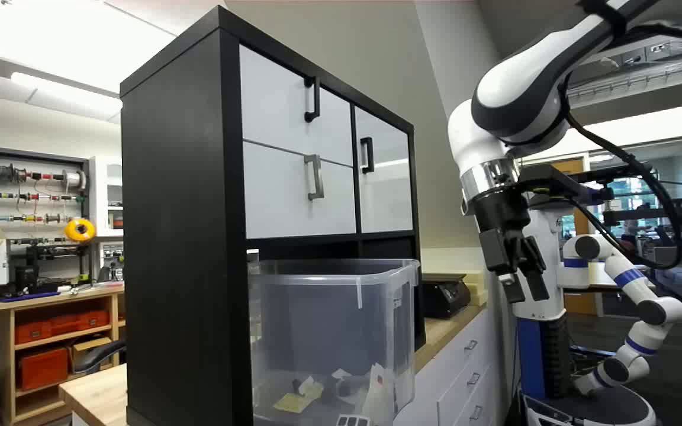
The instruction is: Push the box under the cabinet
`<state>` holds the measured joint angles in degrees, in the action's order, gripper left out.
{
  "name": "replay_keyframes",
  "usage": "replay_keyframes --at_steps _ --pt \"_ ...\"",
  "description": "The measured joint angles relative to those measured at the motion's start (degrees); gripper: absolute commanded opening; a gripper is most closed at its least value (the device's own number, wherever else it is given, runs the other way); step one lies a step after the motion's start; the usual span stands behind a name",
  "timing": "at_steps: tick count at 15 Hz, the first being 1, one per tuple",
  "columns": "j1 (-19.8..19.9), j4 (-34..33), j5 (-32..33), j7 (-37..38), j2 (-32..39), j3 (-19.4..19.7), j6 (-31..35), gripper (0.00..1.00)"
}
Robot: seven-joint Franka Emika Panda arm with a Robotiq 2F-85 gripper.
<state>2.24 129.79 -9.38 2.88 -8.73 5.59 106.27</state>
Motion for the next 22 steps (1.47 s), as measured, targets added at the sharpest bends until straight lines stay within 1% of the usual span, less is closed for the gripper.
replay_keyframes --at_steps 14,16,22 --pt "0.0 0.0 0.0 -0.2 0.1 -0.3 0.9 1.0" --pt "0.0 0.2 0.2 -1.2 0.1 -0.5 3.8 1.0" --pt "0.0 2.7 0.3 -7.9 0.3 -0.9 17.9 1.0"
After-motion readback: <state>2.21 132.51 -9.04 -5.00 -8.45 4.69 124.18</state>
